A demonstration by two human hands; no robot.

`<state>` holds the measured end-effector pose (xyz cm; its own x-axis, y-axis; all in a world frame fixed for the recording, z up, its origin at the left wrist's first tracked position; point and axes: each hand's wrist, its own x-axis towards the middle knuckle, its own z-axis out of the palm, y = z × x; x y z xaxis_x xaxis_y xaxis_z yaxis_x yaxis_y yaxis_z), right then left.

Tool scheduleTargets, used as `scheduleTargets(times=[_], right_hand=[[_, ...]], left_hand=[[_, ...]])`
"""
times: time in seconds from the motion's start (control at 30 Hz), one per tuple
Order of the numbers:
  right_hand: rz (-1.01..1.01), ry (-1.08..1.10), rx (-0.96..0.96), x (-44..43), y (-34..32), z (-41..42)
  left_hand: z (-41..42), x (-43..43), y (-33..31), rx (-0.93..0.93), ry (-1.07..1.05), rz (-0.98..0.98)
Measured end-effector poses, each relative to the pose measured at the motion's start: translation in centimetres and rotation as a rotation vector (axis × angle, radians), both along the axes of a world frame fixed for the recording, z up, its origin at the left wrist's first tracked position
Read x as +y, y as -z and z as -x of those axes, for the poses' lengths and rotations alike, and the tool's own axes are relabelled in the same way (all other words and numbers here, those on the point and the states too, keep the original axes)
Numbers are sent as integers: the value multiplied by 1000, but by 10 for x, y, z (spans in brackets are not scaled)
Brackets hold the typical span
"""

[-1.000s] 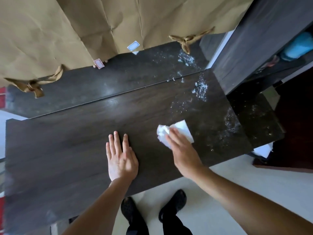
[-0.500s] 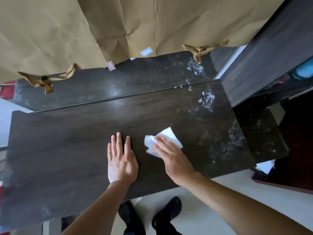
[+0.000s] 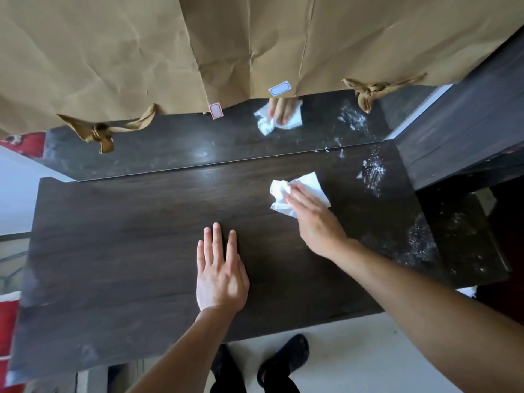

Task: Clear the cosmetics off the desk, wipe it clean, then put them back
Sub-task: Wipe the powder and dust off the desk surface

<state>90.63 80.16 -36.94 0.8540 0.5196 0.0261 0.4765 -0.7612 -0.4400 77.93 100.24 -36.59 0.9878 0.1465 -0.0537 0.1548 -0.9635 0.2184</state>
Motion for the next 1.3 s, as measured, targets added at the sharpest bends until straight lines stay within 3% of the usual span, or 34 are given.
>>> scheduleTargets(times=[0.07, 0.2, 0.27, 0.37, 0.47, 0.57, 0.67, 0.73, 0.8, 0.87, 1.1, 1.2, 1.3], right_hand=[[-14, 87, -59, -20, -12, -27], [221, 690, 11, -56, -19, -95], [305, 886, -33, -43, -18, -113], [150, 849, -66, 11, -9, -103], [-154, 502, 4, 62, -1, -79], [-181, 271, -9, 42, -4, -84], [-215, 464, -136, -23, -11, -102], [-140, 689, -100, -57, -14, -116], [-73, 923, -12, -56, -12, -125], [-35, 994, 12, -23, -10, -121], [-269, 581, 29, 101, -7, -77], [-195, 391, 30, 97, -7, -73], [-104, 107, 205, 66, -19, -69]], left_hand=[[-2, 0, 0, -2, -2, 1], [-3, 2, 3, 2, -7, 1], [-2, 2, 5, 1, -4, 3], [-2, 4, 6, 13, -4, 4], [-3, 7, 5, 8, 0, 5], [-2, 5, 4, 6, 4, 10], [-5, 3, 3, -1, 9, 13], [-6, 3, 3, 1, 15, 16], [-6, 4, 5, 0, 17, 9], [-3, 5, 5, 9, 20, 6], [-6, 4, 3, -15, 4, 19], [-7, 5, 4, -23, 7, 14], [-6, 5, 5, -20, 3, 5]])
